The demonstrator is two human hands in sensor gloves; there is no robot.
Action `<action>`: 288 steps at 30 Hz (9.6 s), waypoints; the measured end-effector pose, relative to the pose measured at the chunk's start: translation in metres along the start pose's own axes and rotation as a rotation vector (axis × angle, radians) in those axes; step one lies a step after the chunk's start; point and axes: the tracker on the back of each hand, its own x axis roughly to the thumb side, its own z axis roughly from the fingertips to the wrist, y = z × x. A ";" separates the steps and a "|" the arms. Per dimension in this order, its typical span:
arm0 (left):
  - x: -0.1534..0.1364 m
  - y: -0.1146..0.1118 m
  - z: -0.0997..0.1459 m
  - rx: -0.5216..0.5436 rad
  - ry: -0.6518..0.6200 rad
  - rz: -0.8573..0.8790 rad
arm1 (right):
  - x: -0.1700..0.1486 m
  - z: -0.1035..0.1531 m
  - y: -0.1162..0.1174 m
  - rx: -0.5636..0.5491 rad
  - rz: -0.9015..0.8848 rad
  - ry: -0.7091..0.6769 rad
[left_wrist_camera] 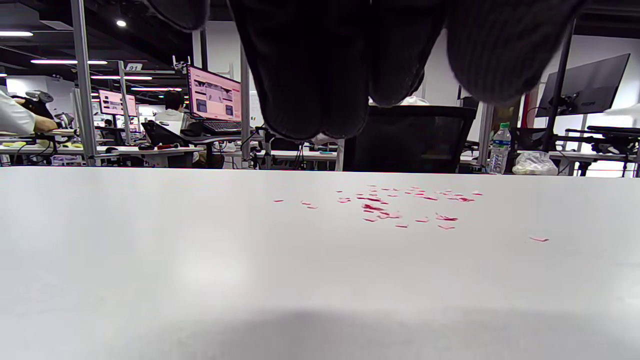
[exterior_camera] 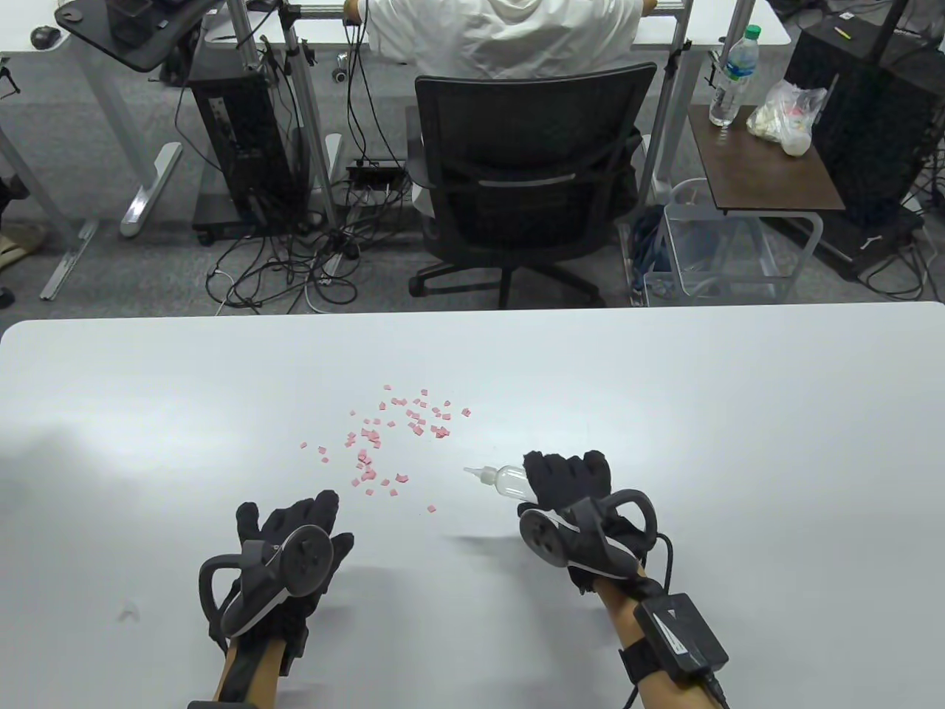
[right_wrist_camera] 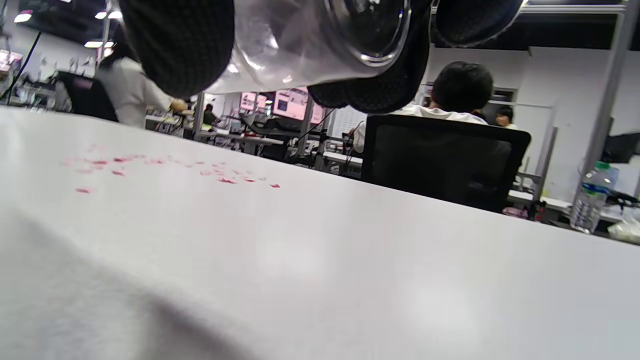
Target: Squeeze empty conical bottle to blow paper scraps with air puff
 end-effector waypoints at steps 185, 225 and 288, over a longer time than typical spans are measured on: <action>0.123 0.014 0.031 0.466 -0.554 -0.180 | 0.018 0.044 -0.020 0.002 -0.296 -0.199; 0.088 0.004 0.010 0.271 -0.261 0.009 | -0.061 0.015 -0.012 -0.182 -0.555 0.226; 0.078 0.001 -0.004 0.077 -0.128 -0.057 | -0.150 0.035 0.004 0.253 -0.265 0.645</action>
